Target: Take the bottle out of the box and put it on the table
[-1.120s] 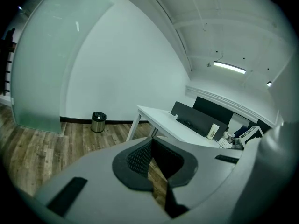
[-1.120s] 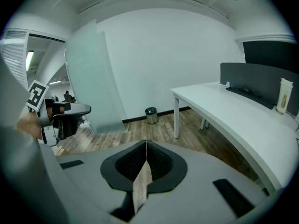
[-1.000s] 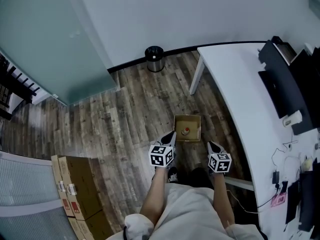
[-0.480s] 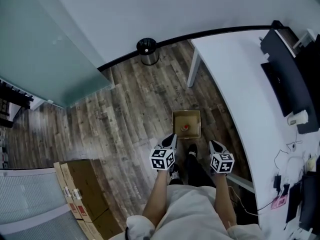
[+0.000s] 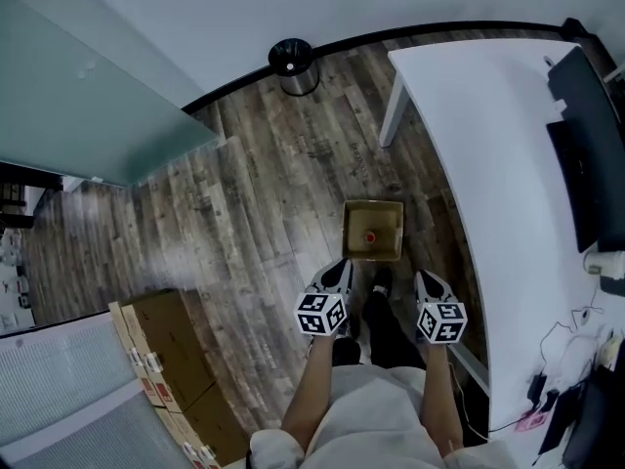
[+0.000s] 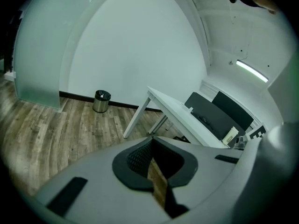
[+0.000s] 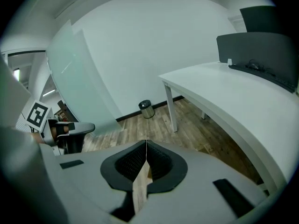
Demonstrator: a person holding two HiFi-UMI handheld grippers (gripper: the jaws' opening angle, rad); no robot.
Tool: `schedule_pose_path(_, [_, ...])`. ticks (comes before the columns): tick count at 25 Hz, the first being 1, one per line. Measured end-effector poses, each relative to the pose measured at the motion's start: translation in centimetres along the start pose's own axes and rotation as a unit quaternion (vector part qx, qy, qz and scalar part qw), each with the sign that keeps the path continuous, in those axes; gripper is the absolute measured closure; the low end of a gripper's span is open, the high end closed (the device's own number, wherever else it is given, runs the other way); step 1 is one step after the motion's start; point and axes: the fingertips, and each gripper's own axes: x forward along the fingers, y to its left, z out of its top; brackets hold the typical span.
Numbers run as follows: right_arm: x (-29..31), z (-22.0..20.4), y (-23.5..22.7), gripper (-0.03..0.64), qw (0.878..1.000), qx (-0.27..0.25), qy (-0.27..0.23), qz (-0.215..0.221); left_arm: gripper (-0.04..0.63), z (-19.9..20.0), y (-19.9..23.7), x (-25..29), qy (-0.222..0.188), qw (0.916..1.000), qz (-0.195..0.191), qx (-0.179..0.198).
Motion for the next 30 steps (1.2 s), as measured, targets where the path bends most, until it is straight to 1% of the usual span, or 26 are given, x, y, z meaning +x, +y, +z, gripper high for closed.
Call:
schedule_pose_path(2, [2.0, 0.5, -0.4, 0.577, 1.000, -0.011, 0.001, 0.012, 0.581, -1.1, 0.8, 1.6, 0.010, 0.9999, 0.009, 0.007])
schedule_pose_path(4, [4.6, 0.1, -1.0, 0.577, 0.999, -0.028, 0.006, 0.025, 0.581, -3.0, 2.1, 3.5, 0.024, 0.9992, 0.025, 0.018])
schedule_pose_path(7, [7.8, -0.9, -2.2, 0.577, 0.998, -0.040, 0.024, 0.035, 0.581, -5.2, 3.6, 5.7, 0.041, 0.9981, 0.044, 0.013])
schedule_pose_path(11, [11.0, -2.4, -2.9, 0.577, 0.996, -0.051, 0.051, 0.046, 0.581, -6.0, 5.1, 7.2, 0.042, 0.9977, 0.054, 0.004])
schedule_pose_path(14, [13.6, -3.6, -2.1, 0.577, 0.995, -0.058, 0.068, 0.054, 0.581, -5.9, 7.6, 7.2, 0.046, 0.9968, 0.063, 0.015])
schedule_pose_path(17, [16.1, -4.9, -1.2, 0.577, 0.991, -0.074, 0.088, 0.072, 0.581, -6.3, 10.2, 7.0, 0.049, 0.9957, 0.076, 0.023])
schedule_pose_path(19, [17.8, -5.4, -1.3, 0.577, 0.987, -0.089, 0.101, 0.087, 0.581, -7.0, 11.4, 7.9, 0.055, 0.9952, 0.077, 0.027])
schedule_pose_path(21, [19.4, -5.7, -1.5, 0.577, 0.984, -0.101, 0.111, 0.098, 0.581, -7.7, 12.1, 8.8, 0.065, 0.9948, 0.070, 0.036])
schedule_pose_path(24, [21.8, -6.6, -1.4, 0.577, 0.980, -0.125, 0.118, 0.105, 0.581, -8.8, 13.3, 9.5, 0.076, 0.9932, 0.058, 0.065])
schedule_pose_path(25, [22.7, -7.1, -1.5, 0.578, 0.978, -0.136, 0.122, 0.104, 0.581, -9.4, 13.8, 9.7, 0.079, 0.9928, 0.057, 0.070])
schedule_pose_path(30, [27.1, -10.2, -2.2, 0.577, 0.966, -0.182, 0.148, 0.106, 0.581, -11.7, 15.9, 10.0, 0.076, 0.9931, 0.061, 0.064])
